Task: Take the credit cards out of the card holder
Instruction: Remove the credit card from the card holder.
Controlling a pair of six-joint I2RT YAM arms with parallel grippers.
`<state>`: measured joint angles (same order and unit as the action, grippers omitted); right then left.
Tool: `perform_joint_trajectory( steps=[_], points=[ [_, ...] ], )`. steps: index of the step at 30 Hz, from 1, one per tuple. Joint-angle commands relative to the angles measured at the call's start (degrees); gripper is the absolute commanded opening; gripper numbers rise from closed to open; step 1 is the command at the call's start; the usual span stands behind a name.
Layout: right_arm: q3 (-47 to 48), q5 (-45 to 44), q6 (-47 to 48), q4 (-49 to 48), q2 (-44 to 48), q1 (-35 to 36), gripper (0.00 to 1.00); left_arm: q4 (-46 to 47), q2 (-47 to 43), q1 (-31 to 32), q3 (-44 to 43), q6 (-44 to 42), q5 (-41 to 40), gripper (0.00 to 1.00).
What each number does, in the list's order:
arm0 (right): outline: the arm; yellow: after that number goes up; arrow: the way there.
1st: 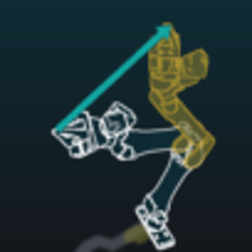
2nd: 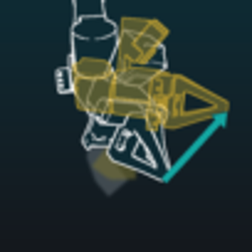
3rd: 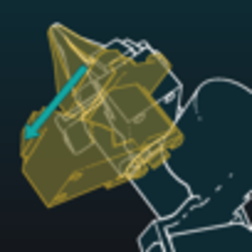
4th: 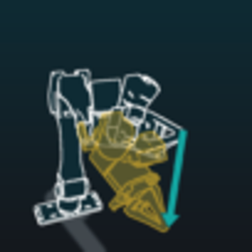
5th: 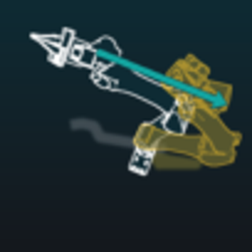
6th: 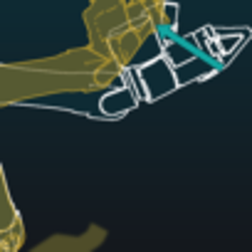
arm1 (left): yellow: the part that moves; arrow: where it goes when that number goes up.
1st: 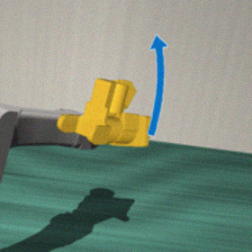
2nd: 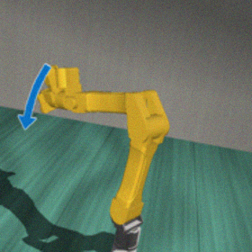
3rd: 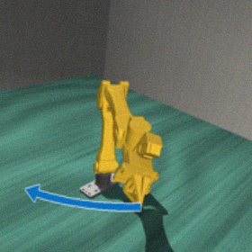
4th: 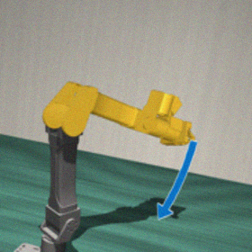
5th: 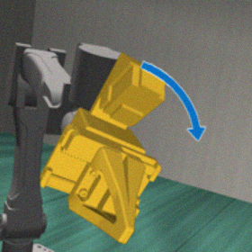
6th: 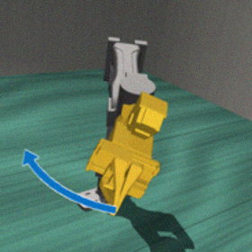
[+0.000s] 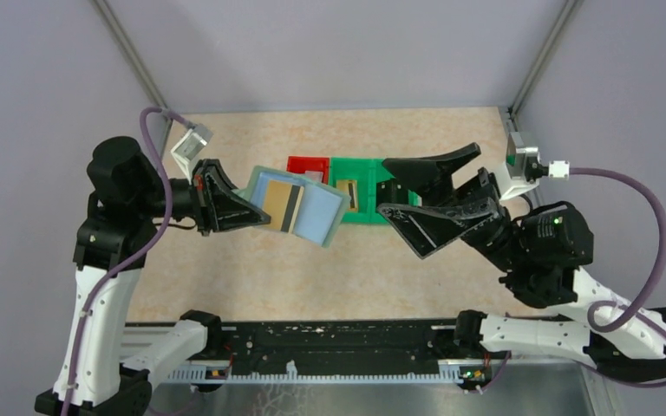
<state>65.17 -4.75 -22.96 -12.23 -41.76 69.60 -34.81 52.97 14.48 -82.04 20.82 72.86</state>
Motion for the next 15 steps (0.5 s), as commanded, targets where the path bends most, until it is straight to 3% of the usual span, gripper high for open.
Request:
perform_joint_trajectory(
  steps=[1,5,9,15],
  points=[
    [4.75,10.13,1.68,5.01,-5.98,0.43,0.94,-6.85,1.77,0.2,-2.18,-7.45,-9.84,0.0],
    [11.16,15.21,-0.25,10.59,-13.96,0.36,0.68,-8.84,2.46,0.2,-3.42,-9.39,-11.77,0.0],
    [11.92,17.71,-2.55,11.87,-18.08,-0.12,0.63,-8.43,2.36,0.2,-4.23,-8.96,-8.95,0.0],
    [6.91,29.53,-13.28,5.67,-18.76,-9.45,0.53,-7.99,2.0,0.2,-5.35,-8.51,-6.4,0.0]
  ],
)
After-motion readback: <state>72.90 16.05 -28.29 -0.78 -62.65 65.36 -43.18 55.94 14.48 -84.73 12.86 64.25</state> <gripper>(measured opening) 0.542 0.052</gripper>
